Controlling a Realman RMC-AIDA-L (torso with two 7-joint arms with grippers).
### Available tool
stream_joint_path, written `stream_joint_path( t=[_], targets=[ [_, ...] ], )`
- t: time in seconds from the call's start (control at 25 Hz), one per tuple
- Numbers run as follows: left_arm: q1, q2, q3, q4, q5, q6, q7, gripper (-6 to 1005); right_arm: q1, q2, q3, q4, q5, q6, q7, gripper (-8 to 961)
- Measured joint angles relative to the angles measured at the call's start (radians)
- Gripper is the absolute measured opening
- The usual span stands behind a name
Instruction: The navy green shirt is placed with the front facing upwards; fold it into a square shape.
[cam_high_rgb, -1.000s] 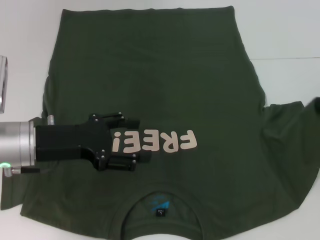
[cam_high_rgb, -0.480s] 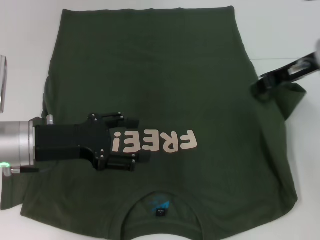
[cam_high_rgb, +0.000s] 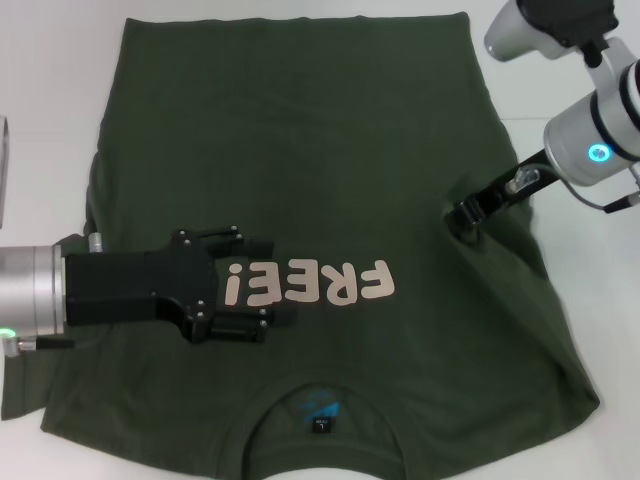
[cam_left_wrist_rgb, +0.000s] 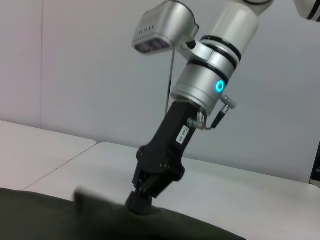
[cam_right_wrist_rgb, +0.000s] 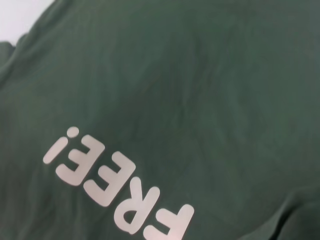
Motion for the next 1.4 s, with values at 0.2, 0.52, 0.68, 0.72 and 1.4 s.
stream_joint_path(
  t=[0.2, 0.52, 0.68, 0.72, 1.4],
  targets=[
    [0.0, 0.0, -0.001, 0.0, 0.0, 0.0, 0.001, 872, 0.009, 0.0, -0.012, 0.049, 0.004, 0.04, -0.001, 20],
    [-0.003, 0.001, 0.0, 0.0, 0.0, -0.002, 0.004, 872, 0.033, 0.005, -0.017, 0.096, 0.006, 0.08, -0.008, 22],
    [-0.004, 0.001, 0.001, 0.0, 0.0, -0.004, 0.005, 872, 0.041, 0.006, -0.018, 0.114, 0.006, 0.096, -0.008, 23],
    [-0.004, 0.001, 0.001, 0.0, 0.0, -0.004, 0.005, 872, 0.042, 0.006, -0.018, 0.118, 0.006, 0.102, -0.009, 24],
    [0.0, 0.0, 0.001, 0.0, 0.0, -0.01, 0.007, 872, 0.054, 0.002, -0.073, 0.168, 0.052, 0.179, 0.014, 28]
  ],
)
